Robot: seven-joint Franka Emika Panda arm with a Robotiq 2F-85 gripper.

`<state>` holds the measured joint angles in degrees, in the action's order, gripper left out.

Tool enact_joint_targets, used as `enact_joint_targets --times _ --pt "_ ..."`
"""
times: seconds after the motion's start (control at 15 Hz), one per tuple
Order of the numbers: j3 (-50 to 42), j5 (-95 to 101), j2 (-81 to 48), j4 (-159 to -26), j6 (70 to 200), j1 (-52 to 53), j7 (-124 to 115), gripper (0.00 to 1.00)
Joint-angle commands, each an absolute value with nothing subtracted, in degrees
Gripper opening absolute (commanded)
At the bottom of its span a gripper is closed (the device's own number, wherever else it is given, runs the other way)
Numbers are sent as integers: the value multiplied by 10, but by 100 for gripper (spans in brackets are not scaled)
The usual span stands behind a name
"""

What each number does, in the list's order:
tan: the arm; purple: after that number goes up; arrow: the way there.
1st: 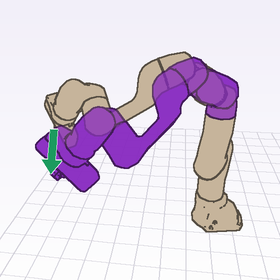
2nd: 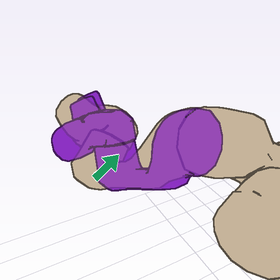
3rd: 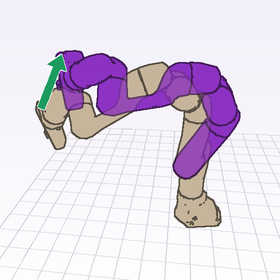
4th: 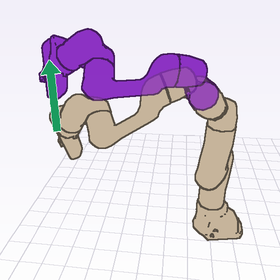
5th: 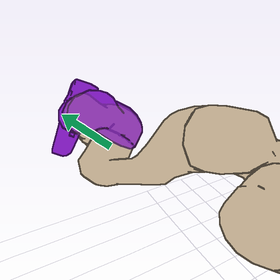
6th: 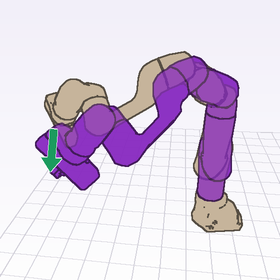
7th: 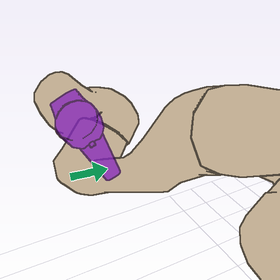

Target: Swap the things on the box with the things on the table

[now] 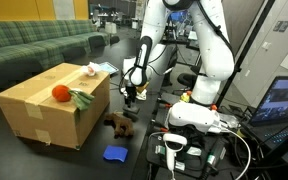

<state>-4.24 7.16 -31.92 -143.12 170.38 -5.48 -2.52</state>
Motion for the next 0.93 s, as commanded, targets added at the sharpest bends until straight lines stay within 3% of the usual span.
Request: enact_joint_targets --times 0.0,0.2,0.87 --pt "-38 56 -327 -1418 1725 -63 3 100" --pt "-13 50 -317 -1421 1718 -86 23 100" --pt "195 -16 -318 -1450 1702 -249 165 100"
